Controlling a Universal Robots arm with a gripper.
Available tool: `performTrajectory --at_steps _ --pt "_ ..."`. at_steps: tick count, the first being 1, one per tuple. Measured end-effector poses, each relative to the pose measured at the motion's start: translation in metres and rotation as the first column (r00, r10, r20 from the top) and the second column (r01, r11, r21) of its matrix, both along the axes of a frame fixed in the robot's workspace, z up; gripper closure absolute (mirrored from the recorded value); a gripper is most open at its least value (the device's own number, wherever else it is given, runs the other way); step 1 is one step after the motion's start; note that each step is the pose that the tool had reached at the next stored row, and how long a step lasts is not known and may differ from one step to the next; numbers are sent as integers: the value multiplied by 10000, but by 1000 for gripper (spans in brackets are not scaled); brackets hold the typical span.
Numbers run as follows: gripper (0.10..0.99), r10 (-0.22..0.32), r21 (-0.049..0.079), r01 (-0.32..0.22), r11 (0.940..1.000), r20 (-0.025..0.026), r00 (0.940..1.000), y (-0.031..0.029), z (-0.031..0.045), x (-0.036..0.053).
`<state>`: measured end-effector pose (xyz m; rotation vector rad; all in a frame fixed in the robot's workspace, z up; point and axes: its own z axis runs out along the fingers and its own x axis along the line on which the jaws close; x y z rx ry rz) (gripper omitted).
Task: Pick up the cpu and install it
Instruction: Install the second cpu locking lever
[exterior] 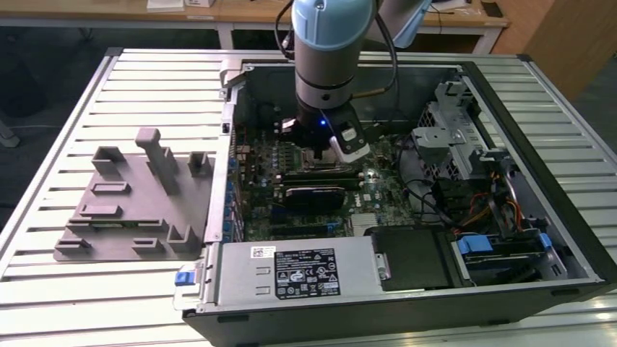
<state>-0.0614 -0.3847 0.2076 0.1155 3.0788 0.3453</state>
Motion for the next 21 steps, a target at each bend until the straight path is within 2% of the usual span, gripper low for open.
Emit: performTrajectory --at_steps 3,7,11,21 --pt "980 -8 -140 8 9999 -1 10000 26 -3 41" --pt "980 -17 -189 17 9998 -1 10000 75 -6 86" --pt "980 -74 -298 74 9995 0 10000 85 -7 98" --pt "980 -86 -311 86 9995 0 10000 128 -19 99"
